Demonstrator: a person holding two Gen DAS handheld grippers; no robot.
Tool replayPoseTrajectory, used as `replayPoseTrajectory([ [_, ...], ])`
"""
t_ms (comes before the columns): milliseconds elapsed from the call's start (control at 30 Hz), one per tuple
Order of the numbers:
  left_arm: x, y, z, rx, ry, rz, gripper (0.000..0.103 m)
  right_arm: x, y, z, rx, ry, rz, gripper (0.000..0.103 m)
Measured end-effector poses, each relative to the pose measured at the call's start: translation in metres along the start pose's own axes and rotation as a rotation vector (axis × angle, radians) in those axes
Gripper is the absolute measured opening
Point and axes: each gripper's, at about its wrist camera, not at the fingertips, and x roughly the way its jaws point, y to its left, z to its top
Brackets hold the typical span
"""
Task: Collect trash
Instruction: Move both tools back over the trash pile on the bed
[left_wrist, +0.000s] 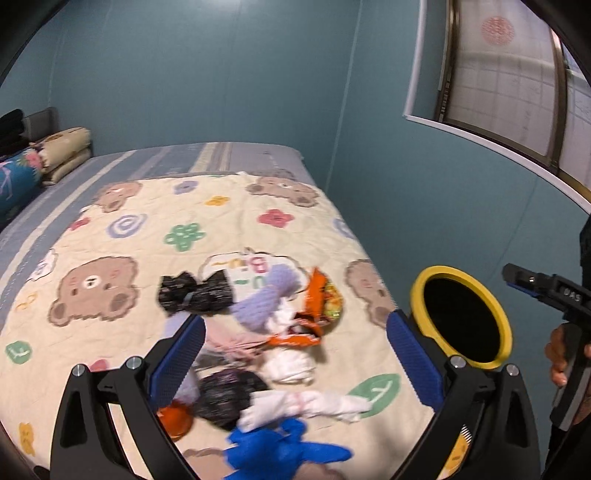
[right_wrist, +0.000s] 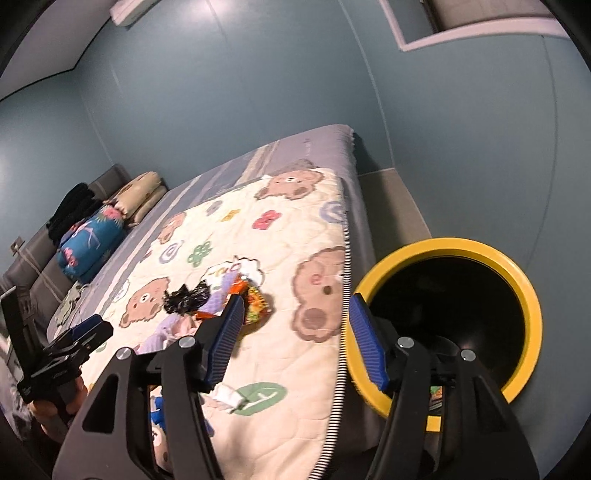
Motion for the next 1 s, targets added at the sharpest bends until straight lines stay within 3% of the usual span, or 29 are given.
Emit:
replayPoseTrajectory([
  [467, -0.018, 0.064, -0.037, -0.053, 0.045, 0.106, 0.095, 0.016, 0.046, -0.020, -0.082, 0.058, 0.068, 0.057],
  [1000, 0.011, 0.116, -0.083, -0.112, 0.141, 0.186, 0.095, 0.070, 0.083, -0.049, -0.188, 0.168, 0.108, 0.057],
])
